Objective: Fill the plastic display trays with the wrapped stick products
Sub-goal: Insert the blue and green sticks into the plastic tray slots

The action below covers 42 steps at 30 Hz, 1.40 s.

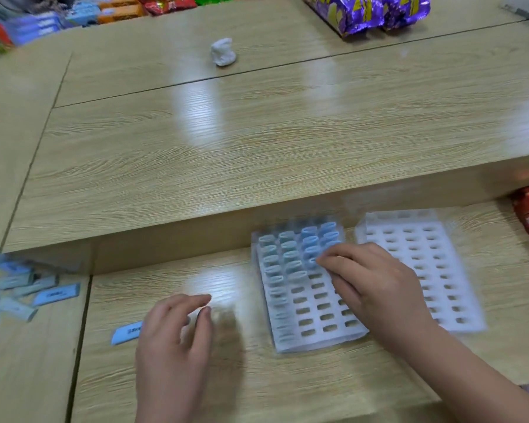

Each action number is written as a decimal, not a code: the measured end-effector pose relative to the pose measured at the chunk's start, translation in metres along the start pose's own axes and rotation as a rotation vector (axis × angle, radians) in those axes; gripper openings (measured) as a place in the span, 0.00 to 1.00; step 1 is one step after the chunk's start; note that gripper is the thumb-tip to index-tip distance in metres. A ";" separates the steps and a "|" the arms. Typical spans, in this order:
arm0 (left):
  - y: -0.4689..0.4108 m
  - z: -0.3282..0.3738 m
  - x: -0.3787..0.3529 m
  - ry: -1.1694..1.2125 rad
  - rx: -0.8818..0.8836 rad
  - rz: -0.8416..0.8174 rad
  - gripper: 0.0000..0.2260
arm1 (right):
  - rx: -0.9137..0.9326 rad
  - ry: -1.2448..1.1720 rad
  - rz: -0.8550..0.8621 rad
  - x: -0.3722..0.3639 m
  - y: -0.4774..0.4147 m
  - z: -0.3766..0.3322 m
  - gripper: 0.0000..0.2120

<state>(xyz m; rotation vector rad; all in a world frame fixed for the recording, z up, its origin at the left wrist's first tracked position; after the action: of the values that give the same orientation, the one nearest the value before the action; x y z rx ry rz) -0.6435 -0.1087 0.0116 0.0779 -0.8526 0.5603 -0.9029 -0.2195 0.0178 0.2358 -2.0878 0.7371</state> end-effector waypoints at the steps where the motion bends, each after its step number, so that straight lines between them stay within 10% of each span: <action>1: 0.003 -0.018 0.009 -0.028 0.056 0.022 0.15 | -0.049 -0.001 0.034 0.002 -0.001 -0.006 0.12; 5: 0.010 -0.075 0.040 -0.152 0.261 0.081 0.19 | -0.007 -0.081 0.141 -0.004 -0.012 -0.072 0.09; 13: 0.028 -0.123 0.058 -0.249 0.409 0.065 0.16 | 0.060 -0.088 -0.549 -0.144 -0.025 -0.201 0.18; 32: 0.001 -0.040 0.048 0.446 0.246 -0.032 0.18 | -0.196 -0.330 -0.380 -0.075 -0.023 -0.174 0.03; 42: 0.005 0.088 -0.022 0.714 0.145 -0.365 0.07 | -0.321 -0.312 -0.236 0.029 0.002 -0.091 0.22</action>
<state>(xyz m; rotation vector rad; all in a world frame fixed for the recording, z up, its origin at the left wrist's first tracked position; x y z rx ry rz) -0.7185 -0.1387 0.0534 0.1507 -0.0932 0.2668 -0.8584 -0.1620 0.0792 0.4295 -2.3823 0.2278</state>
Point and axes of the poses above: each hand's wrist, its own y-axis away from the middle knuckle, its own x-axis out of the back of the hand, z = x × y, the point moved 2 cm from there along -y, towards the middle knuckle, and after that the axes turned 4 degrees about -y, right-handed, at the moved point
